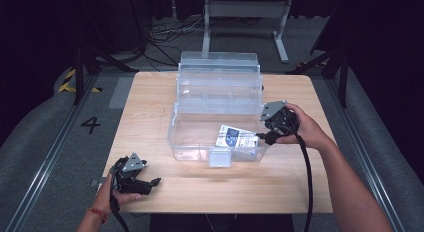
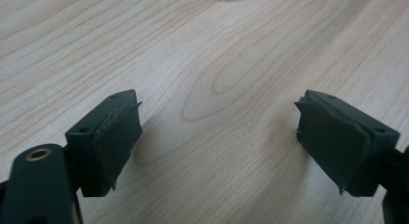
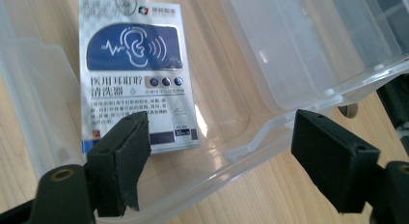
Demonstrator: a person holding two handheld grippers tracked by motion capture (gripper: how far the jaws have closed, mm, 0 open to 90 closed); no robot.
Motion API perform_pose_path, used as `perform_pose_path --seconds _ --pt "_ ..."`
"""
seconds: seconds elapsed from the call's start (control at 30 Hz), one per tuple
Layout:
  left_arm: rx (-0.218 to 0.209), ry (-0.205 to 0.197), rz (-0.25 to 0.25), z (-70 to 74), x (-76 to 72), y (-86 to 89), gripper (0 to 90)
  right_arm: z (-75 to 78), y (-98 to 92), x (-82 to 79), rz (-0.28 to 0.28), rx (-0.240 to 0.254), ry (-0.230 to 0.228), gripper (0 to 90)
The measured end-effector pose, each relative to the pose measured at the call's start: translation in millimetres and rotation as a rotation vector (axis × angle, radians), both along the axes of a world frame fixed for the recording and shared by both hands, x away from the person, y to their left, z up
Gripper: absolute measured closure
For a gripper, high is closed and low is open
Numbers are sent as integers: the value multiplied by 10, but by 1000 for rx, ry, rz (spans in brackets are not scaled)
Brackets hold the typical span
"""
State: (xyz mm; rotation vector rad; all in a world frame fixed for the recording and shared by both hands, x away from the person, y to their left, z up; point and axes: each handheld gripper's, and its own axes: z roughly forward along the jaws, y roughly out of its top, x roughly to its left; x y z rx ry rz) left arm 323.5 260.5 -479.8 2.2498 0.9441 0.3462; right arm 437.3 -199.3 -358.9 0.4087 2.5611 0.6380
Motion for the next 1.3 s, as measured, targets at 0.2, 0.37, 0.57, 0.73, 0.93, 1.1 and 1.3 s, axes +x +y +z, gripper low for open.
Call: perform_pose_path --seconds 0.2,0.37,0.57,0.73,0.93,1.1,1.3 --pt "-48 1 5 186 17 -20 208 112 -160 67 -68 141 8 226" --pt "-102 -98 -42 633 -25 -102 209 290 -310 152 -118 282 5 255" --pt "-74 -143 -154 967 27 -398 252 471 -292 251 -133 276 -13 316" --pt "3 -153 -225 1071 146 -711 327 547 -180 324 -104 234 -2 363" --pt "67 -135 -263 1060 325 -931 397 487 59 389 -41 179 34 374" --pt "77 -85 -285 1003 459 -980 447 388 214 423 -19 133 76 375" --pt "107 -36 -324 891 596 -1049 503 271 294 524 -18 98 102 426"
